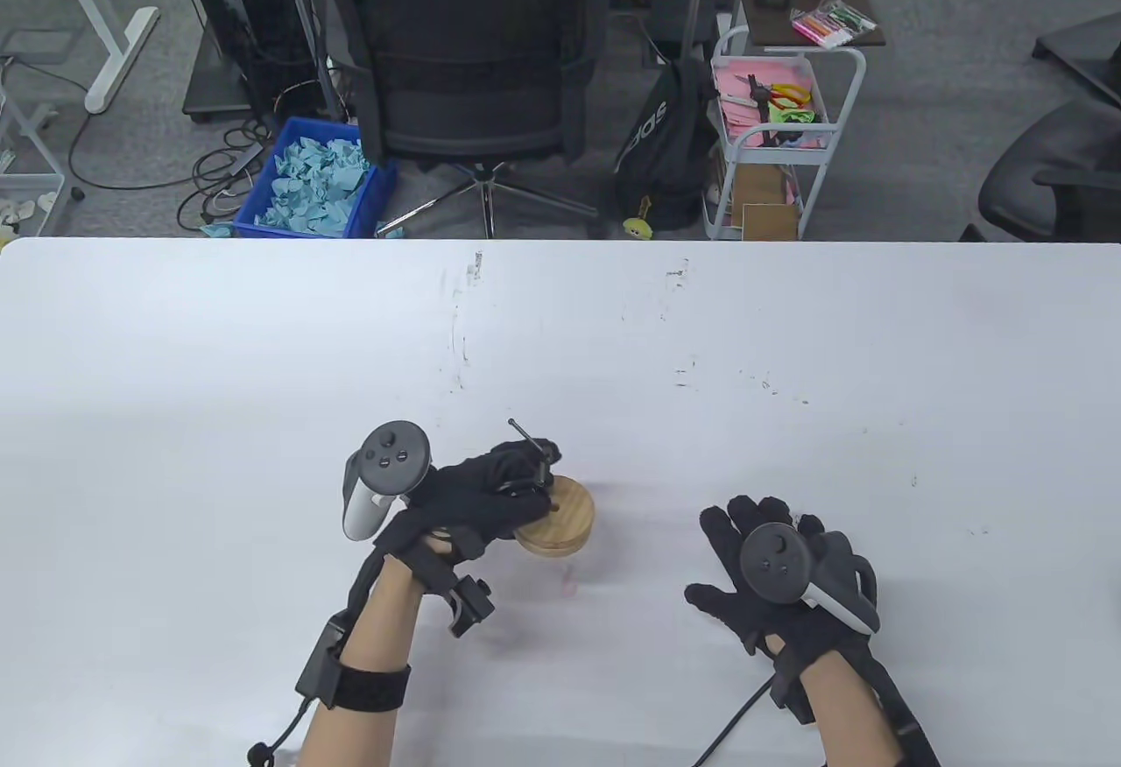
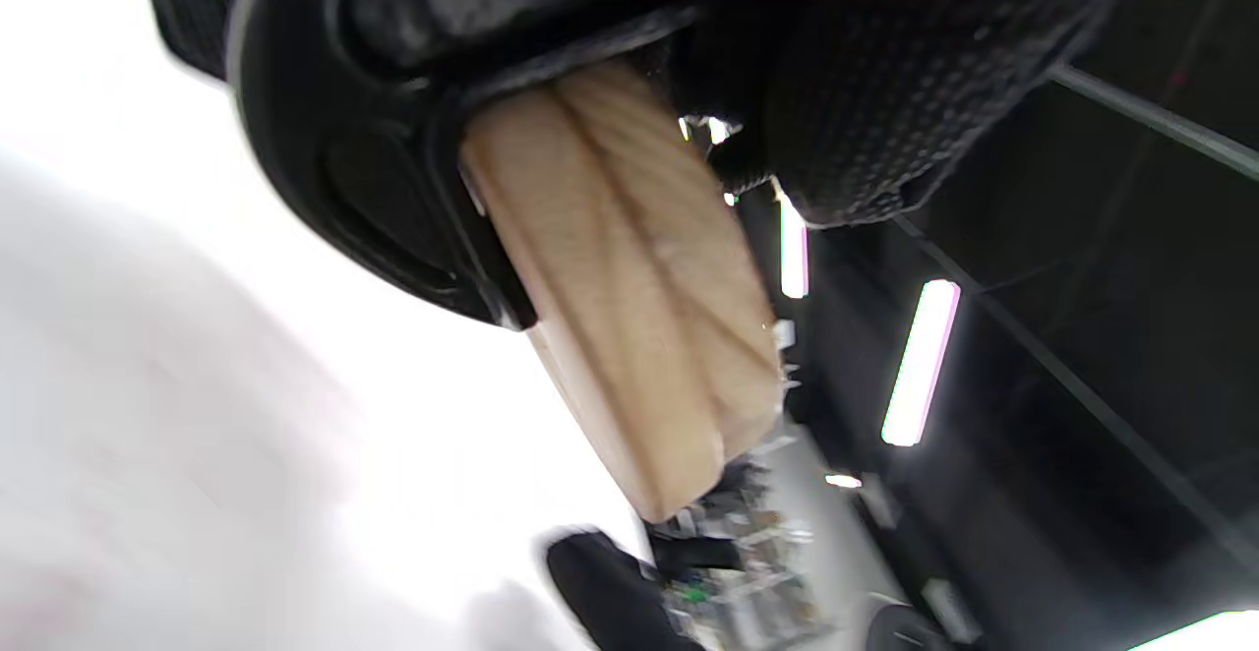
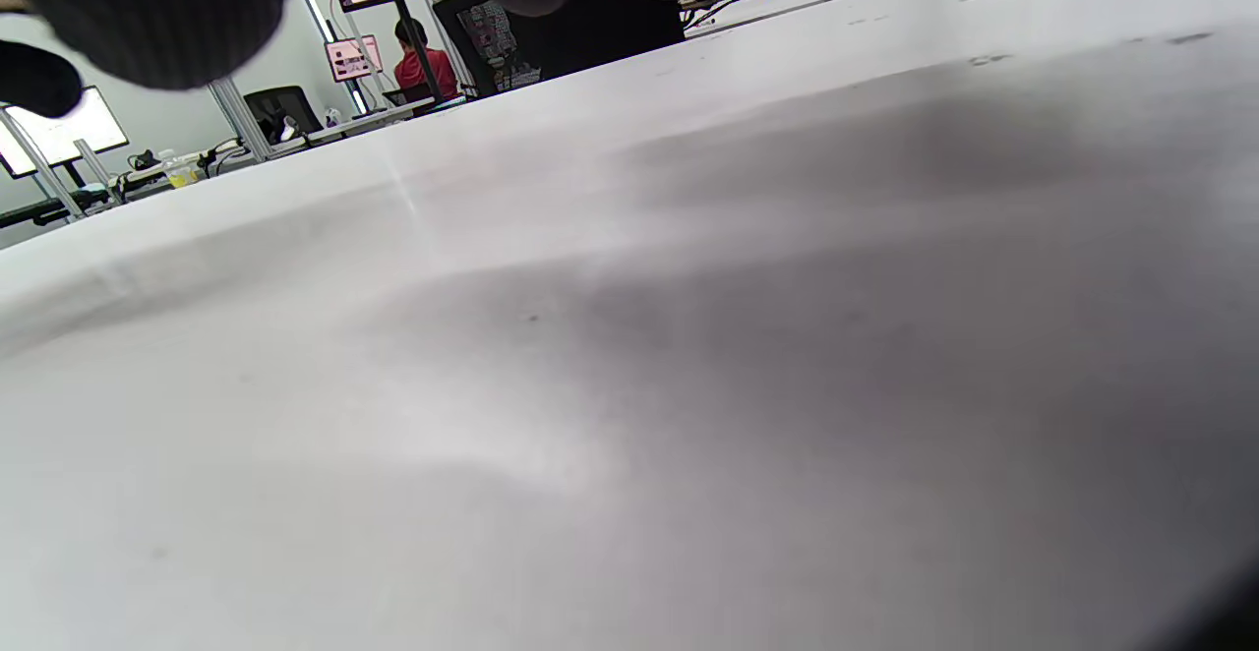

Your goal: Unscrew the clamp open

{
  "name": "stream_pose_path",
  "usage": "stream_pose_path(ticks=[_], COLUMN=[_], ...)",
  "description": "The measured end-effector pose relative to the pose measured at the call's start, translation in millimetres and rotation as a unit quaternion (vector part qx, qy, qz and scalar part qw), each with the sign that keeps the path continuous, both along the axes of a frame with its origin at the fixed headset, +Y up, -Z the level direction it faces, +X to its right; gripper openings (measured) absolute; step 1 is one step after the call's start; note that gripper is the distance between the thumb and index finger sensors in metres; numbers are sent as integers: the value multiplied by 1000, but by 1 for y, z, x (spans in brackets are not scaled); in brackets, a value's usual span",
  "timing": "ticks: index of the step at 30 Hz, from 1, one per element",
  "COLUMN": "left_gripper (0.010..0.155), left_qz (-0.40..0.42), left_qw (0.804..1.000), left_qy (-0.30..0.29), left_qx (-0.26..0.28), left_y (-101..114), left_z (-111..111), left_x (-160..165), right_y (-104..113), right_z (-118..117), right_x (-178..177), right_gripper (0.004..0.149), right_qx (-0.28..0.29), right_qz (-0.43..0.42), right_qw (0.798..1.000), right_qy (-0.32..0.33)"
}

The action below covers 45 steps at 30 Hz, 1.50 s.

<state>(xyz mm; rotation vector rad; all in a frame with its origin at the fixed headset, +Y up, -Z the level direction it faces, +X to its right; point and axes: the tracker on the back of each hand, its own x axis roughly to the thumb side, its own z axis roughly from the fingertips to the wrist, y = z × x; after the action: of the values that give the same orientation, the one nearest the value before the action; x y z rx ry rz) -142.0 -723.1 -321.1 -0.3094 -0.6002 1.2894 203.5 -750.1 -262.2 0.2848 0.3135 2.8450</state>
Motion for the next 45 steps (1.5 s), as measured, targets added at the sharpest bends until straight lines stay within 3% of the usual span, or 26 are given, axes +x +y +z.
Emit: stream_pose_path(ticks=[2,4,9,12,15,19,23,26,30,33,35,37,40,45], left_gripper=[37,37,37,43,45,45,46,47,62,56,53,44,44,44], left_qz=[79,103,39,-39,-24,-30,-9,31,-6,-44,39,66,-10,-7], left_qw=[996,992,998,997,997,997,997,995,994,996,994,992,996,997], left_qy=[-27,-36,33,70,70,70,75,90,109,76,85,85,85,72], left_qx=[-41,-57,-47,-8,-20,3,15,1,2,-16,-58,-71,-15,-29], left_y=[-6,-15,-32,-35,-39,-35,-29,-26,-28,-37,-47,-48,-39,-38], left_z=[8,11,21,22,22,24,29,29,26,24,24,25,25,24], left_x=[16,24,27,28,32,37,40,34,28,30,33,36,37,41], right_y=[1,2,8,24,45,72,88,98,101,98,96,97,98,108], right_z=[-1,-2,-2,-2,-4,-22,-45,-48,-48,-48,-50,-50,-48,-38], right_x=[3,6,5,-6,-27,-54,-77,-88,-92,-92,-89,-88,-86,-86], right_gripper=[86,86,85,82,78,73,62,53,48,47,50,54,56,53], right_qx=[-3,6,42,96,126,96,24,57,92,102,92,86,86,100], right_qz=[-7,-22,-49,-103,-161,-234,-289,-281,-287,-284,-300,-309,-295,-267], right_qw=[1000,1000,998,990,978,965,954,953,947,947,944,943,947,951], right_qy=[-9,-16,-3,7,49,70,79,100,109,106,99,91,92,119])
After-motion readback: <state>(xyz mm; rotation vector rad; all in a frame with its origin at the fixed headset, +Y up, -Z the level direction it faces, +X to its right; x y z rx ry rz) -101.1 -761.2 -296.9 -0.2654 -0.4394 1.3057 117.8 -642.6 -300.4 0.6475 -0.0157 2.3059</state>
